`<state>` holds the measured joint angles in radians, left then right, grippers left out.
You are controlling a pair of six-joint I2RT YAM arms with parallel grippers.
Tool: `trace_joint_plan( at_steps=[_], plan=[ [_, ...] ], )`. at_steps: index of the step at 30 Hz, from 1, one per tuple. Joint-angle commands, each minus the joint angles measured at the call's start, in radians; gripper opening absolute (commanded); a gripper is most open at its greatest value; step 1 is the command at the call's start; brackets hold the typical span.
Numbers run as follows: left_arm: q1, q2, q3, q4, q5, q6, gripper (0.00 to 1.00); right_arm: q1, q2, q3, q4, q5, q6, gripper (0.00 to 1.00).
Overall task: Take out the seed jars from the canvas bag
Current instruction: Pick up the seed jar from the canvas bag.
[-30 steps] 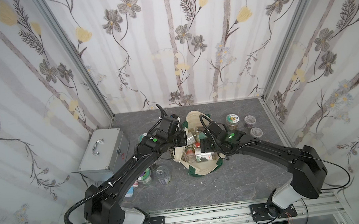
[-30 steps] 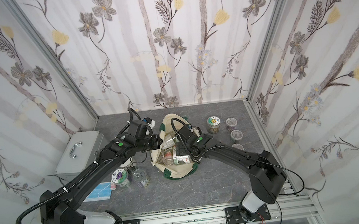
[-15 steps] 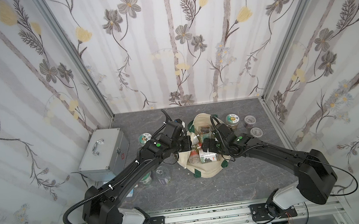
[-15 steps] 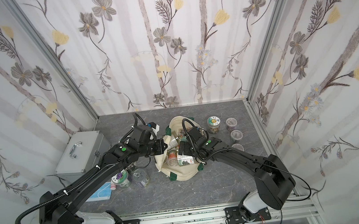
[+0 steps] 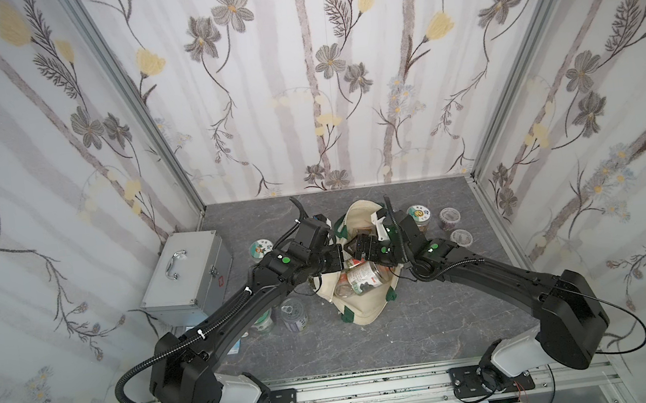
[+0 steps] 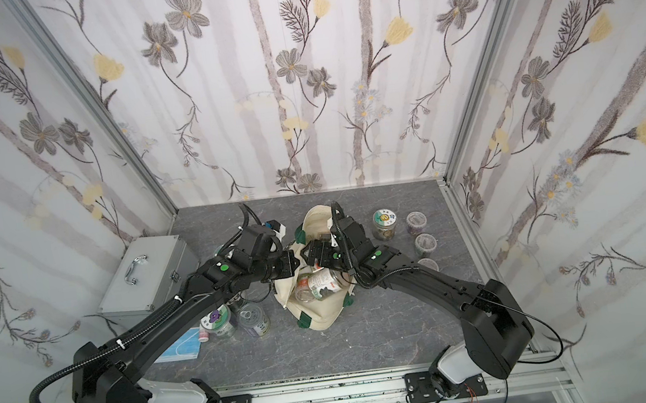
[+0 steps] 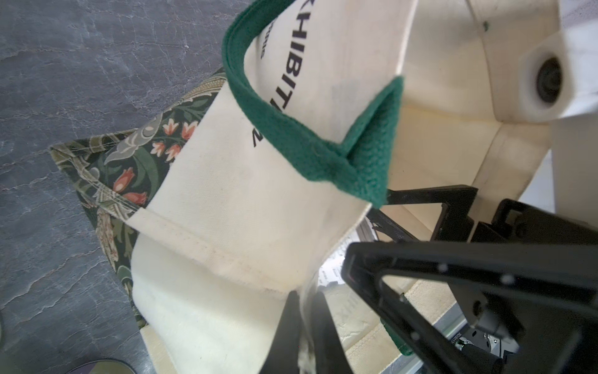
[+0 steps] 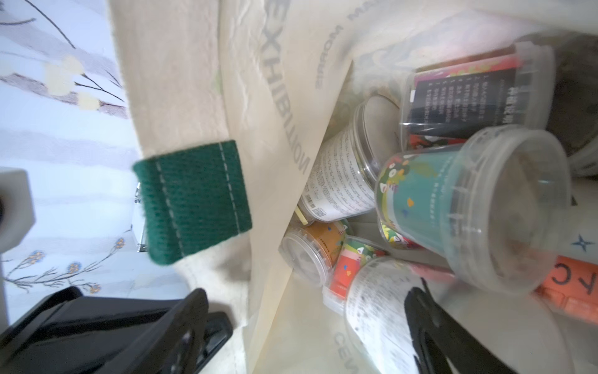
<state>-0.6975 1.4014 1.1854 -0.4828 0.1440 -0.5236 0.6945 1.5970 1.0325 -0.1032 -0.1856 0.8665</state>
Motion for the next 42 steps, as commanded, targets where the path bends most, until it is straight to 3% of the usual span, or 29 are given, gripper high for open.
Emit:
trace_joint_plan(
  at_steps=[1,9,13,28,42],
  plan=[
    [0.0,0.003,-0.002,-0.006,0.006,-0.01,0.04,-0.027,-0.043,-0.04,-0.021,0.023,0.066,0.97],
    [0.0,0.007,-0.002,-0.004,-0.004,-0.008,0.05,-0.013,-0.146,-0.09,-0.077,0.031,0.153,0.98],
    [-0.001,0.019,0.003,-0.002,-0.001,-0.009,0.05,0.017,-0.118,-0.089,-0.069,-0.03,0.233,0.98],
    [0.001,0.042,0.032,-0.016,-0.017,-0.006,0.05,0.131,-0.052,-0.175,-0.054,-0.035,0.611,0.96],
    [0.0,0.048,0.057,-0.029,0.019,-0.002,0.05,0.03,0.015,-0.198,-0.166,0.109,0.674,1.0]
  ],
)
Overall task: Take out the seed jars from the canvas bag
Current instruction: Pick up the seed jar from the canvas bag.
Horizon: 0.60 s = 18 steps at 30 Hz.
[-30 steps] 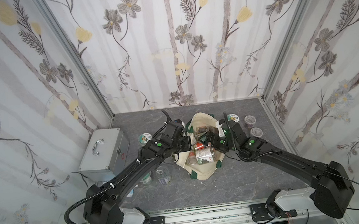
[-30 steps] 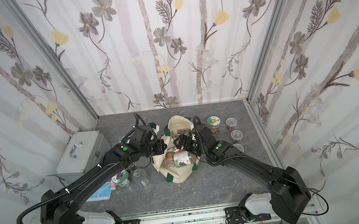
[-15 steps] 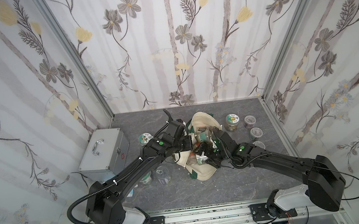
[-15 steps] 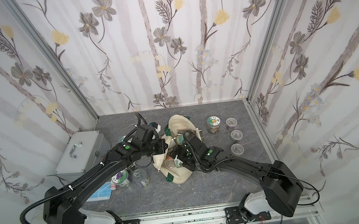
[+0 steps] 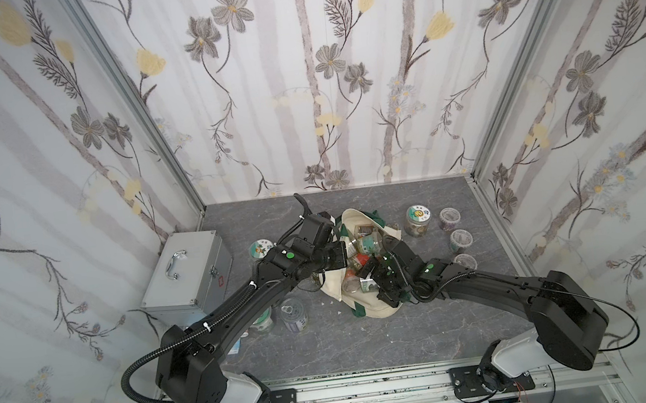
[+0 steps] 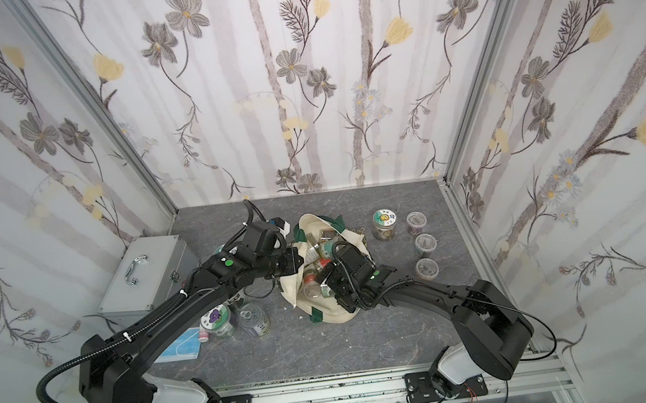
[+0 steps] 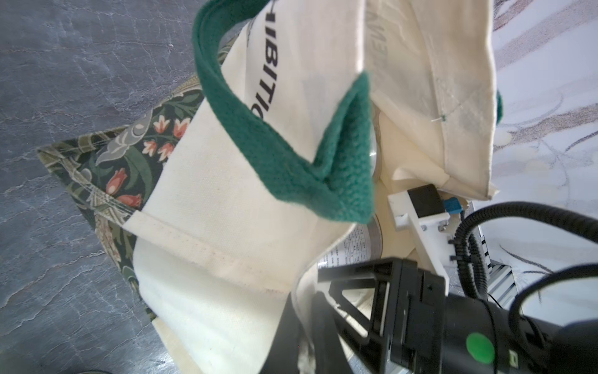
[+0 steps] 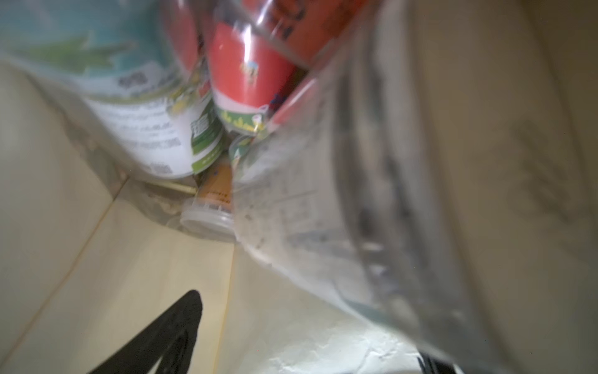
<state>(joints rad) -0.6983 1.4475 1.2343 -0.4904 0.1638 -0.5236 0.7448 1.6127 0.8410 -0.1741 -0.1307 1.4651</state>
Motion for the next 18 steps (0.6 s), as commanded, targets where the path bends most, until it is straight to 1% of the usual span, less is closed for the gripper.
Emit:
trace_joint_plan(
  at_steps=[1,6,11,18],
  plan=[
    [0.001,0.0,0.01,-0.023,0.007,-0.004,0.05,-0.03,-0.003,-0.006,-0.107,0.064,0.075,1.0],
    [0.001,0.0,0.008,-0.023,0.046,-0.018,0.05,-0.068,0.016,0.031,-0.163,0.122,0.066,1.0],
    [-0.003,0.007,0.011,-0.032,0.058,-0.026,0.05,-0.087,0.054,0.084,-0.191,0.175,0.055,1.0],
    [-0.005,0.011,0.021,-0.041,0.071,-0.037,0.05,-0.09,0.078,0.136,-0.149,0.263,0.049,1.0]
  ],
)
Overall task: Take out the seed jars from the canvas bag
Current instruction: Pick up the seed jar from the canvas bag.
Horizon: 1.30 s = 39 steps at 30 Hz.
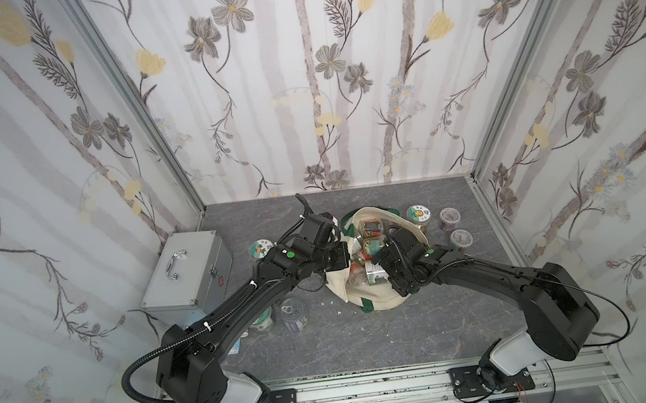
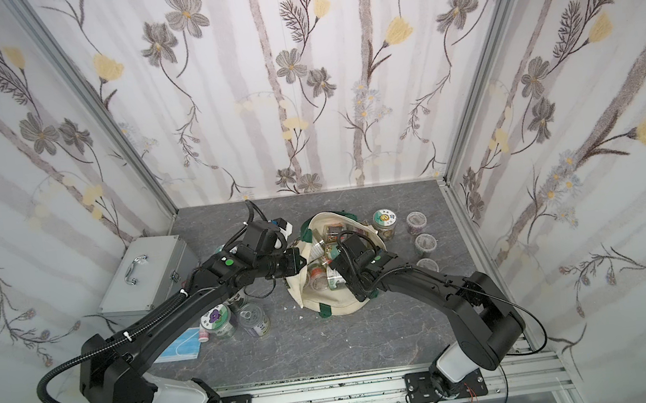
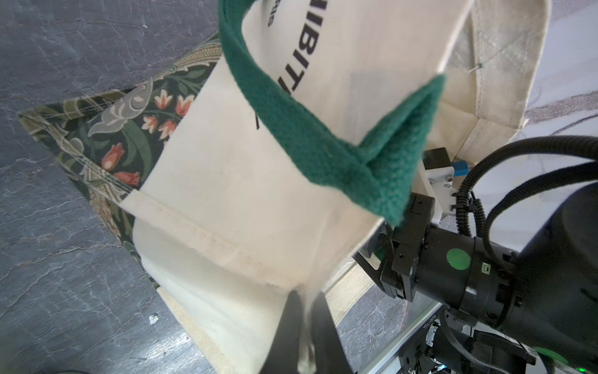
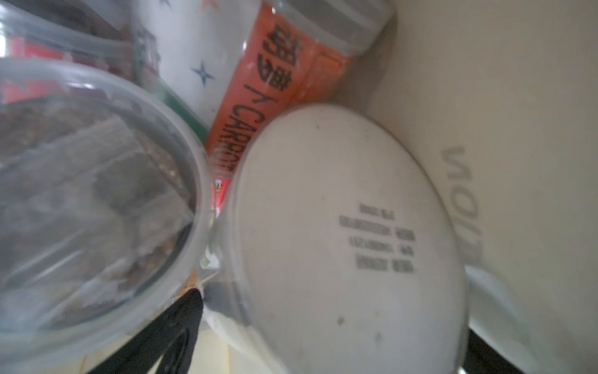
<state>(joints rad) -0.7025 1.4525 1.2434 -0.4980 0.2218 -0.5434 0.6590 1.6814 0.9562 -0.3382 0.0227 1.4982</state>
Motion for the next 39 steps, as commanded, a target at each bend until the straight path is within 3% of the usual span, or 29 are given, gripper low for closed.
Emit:
trace_joint_plan(
  at_steps=[1,10,20,30,39],
  plan=[
    [-0.002,0.007,0.014,-0.034,0.016,-0.019,0.05,-0.004,0.014,0.028,0.015,0.126,0.019,1.0],
    [-0.012,0.007,0.027,-0.05,0.017,-0.02,0.06,-0.023,0.106,0.075,0.009,0.121,0.048,1.0],
    [-0.013,0.01,0.035,-0.06,0.013,-0.014,0.06,-0.018,0.196,0.141,0.047,0.057,-0.114,0.99],
    [-0.012,0.018,0.047,-0.071,0.002,-0.004,0.06,0.019,0.161,0.086,0.192,-0.01,-0.313,0.78],
    [-0.012,0.015,0.053,-0.093,-0.019,0.008,0.07,0.091,0.071,0.015,0.323,0.028,-0.598,0.68]
  ],
)
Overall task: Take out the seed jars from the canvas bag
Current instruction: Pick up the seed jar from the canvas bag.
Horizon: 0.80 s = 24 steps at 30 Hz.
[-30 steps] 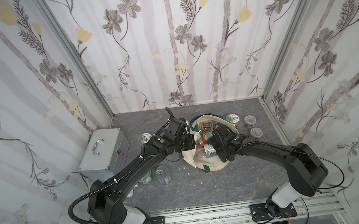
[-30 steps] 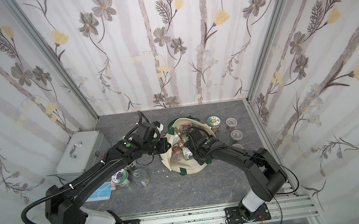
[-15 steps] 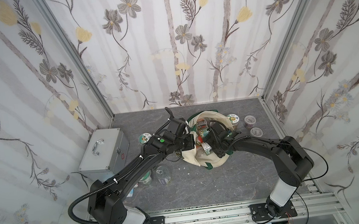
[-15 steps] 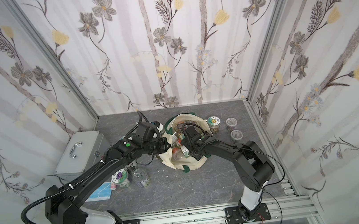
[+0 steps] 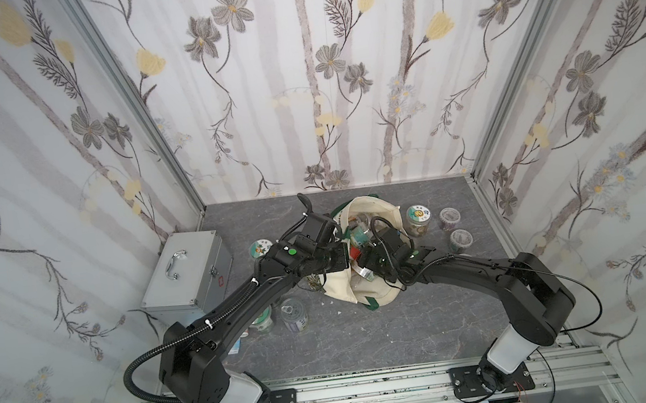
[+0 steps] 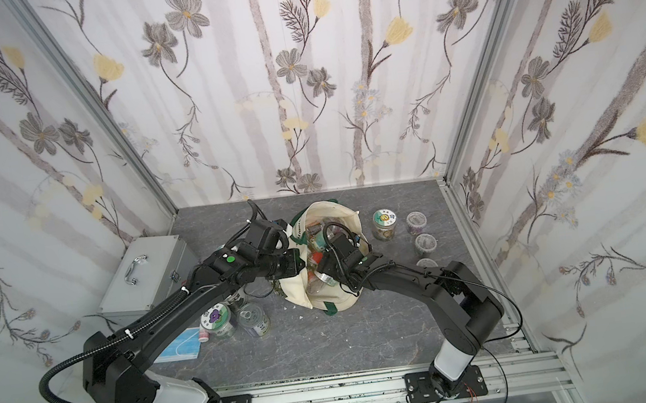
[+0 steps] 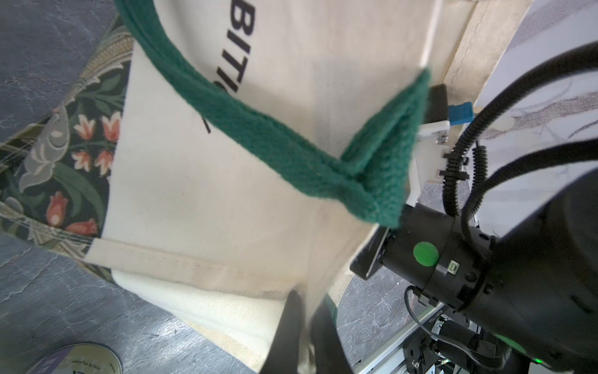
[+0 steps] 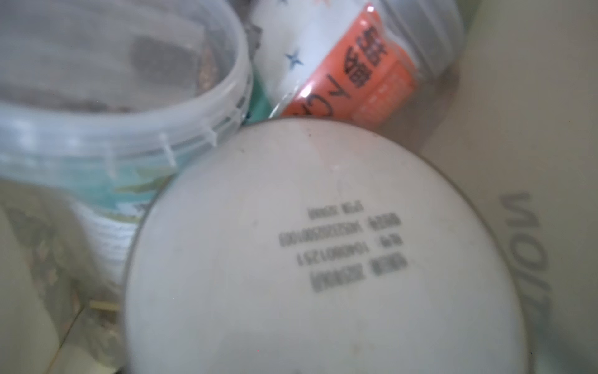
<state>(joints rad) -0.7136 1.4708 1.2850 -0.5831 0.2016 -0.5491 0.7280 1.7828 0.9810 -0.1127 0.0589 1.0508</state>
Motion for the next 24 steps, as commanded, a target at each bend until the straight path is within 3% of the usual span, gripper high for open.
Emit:
trace_joint_plan(
  at_steps=[1,11,15,24],
  plan=[
    [0.0,-0.005,0.012,-0.011,-0.003,0.015,0.07,0.035,-0.049,-0.014,0.105,0.018,-0.181,0.68],
    [0.056,-0.019,0.005,-0.001,0.034,-0.018,0.08,0.195,-0.272,-0.134,0.264,0.291,-0.501,0.65],
    [0.081,-0.024,0.009,0.005,0.051,-0.029,0.08,0.265,-0.297,-0.172,0.293,0.417,-0.606,0.7],
    [0.116,-0.012,0.016,-0.004,0.06,-0.025,0.09,0.385,-0.355,-0.228,0.365,0.637,-0.711,0.7]
  ],
)
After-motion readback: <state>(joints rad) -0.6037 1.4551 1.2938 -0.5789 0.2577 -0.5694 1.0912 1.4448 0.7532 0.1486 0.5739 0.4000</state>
